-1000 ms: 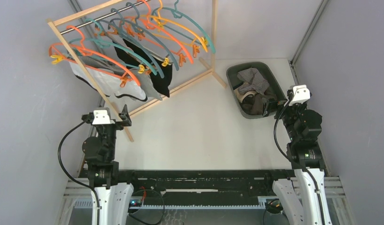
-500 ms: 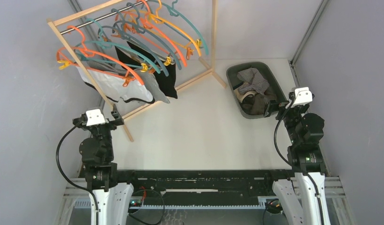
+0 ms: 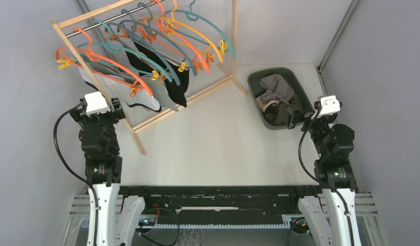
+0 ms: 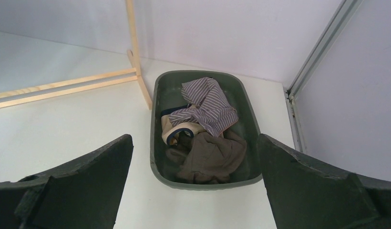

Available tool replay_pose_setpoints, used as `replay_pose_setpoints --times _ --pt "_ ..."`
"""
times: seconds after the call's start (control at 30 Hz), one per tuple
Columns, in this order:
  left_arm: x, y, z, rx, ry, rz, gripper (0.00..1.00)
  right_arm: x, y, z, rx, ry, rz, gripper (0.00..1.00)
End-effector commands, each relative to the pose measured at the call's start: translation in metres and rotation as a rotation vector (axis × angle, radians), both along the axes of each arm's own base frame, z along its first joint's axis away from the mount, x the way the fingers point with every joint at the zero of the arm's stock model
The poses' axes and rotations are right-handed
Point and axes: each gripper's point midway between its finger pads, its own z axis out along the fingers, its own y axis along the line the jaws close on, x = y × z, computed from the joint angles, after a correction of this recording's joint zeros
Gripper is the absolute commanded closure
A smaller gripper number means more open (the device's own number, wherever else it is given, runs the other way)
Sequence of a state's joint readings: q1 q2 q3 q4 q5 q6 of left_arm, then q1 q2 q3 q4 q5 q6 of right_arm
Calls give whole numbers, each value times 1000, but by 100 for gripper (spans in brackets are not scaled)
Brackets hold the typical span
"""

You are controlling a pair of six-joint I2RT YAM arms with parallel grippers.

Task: Remove the underwear clipped to the hanger
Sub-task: Pick up the hanger from the clothesline.

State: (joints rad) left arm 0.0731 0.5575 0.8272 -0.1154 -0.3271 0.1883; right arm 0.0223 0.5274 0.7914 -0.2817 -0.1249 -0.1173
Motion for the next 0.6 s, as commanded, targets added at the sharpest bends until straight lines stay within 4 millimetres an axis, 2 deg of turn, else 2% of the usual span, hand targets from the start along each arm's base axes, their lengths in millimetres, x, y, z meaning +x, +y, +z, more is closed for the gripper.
replay_pose_setpoints --times 0.0,0.1,0.33,0.57 --pt "4 10 44 11 -71 54 11 1 5 8 -16 -36 27 0" --pt "14 13 48 3 -74 56 17 0 6 8 -16 -38 36 0" --pt "34 24 48 19 -71 67 24 0 8 6 -18 -32 49 0" --pt "55 28 52 39 -68 -20 33 2 10 3 -22 -18 58 0"
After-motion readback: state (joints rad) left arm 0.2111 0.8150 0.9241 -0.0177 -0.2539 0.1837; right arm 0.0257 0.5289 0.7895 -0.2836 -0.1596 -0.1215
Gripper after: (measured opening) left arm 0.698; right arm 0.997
